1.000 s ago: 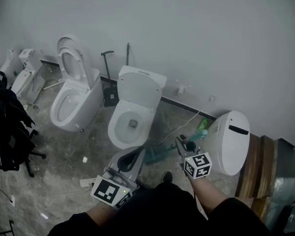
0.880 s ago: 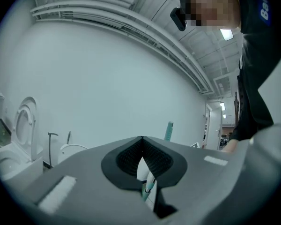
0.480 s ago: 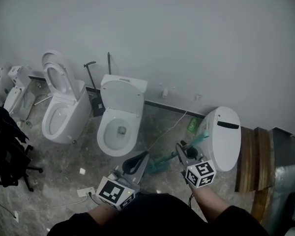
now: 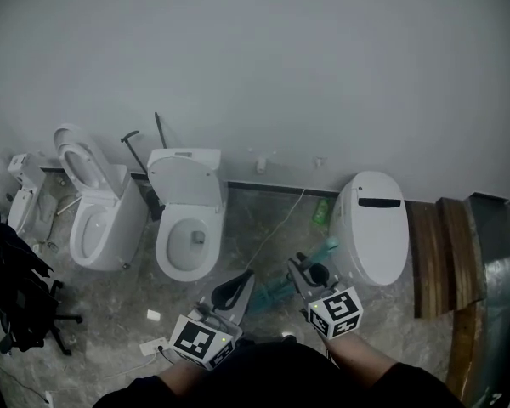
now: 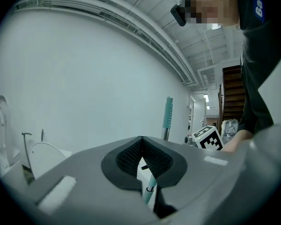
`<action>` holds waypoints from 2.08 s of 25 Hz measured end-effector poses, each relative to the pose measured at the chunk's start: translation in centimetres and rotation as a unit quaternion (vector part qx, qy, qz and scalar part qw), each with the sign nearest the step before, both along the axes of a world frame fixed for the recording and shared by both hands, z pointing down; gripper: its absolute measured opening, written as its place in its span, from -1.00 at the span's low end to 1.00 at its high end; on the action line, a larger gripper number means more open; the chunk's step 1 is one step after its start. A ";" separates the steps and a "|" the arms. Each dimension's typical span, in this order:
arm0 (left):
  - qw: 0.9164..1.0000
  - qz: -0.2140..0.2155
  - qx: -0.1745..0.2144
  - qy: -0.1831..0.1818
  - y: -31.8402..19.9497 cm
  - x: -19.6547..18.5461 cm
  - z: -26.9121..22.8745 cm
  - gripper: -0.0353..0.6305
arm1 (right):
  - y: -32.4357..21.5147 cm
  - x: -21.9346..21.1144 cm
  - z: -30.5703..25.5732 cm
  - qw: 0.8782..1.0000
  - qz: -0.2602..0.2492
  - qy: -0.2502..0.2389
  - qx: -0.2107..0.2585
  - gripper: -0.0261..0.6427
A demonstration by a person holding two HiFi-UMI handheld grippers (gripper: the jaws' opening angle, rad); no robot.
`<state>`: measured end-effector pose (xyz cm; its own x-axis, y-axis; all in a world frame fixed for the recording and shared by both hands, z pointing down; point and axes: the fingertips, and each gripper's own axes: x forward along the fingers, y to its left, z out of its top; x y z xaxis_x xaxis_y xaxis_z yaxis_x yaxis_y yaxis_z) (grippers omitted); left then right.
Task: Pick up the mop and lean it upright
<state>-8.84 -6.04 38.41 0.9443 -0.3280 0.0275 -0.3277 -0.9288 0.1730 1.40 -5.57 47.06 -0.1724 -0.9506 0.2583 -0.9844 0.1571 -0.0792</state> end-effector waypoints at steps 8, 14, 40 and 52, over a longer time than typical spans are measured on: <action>0.999 0.018 0.010 -0.030 3.8 3.9 1.1 -0.85 | 3.3 1.5 -1.0 1.000 -0.012 -0.005 0.014 -0.67; 1.000 0.026 0.010 -0.001 5.5 4.8 0.0 -0.85 | 4.7 2.0 -1.6 1.000 -0.016 -0.007 0.019 -0.67; 0.996 0.090 0.020 -0.008 13.0 12.8 -1.3 -0.85 | 13.8 8.8 -3.1 0.998 0.048 -0.020 0.045 -0.67; 0.980 0.199 0.006 0.013 13.4 19.3 -1.2 -0.85 | 17.7 15.7 -2.8 0.985 0.166 -0.007 0.036 -0.67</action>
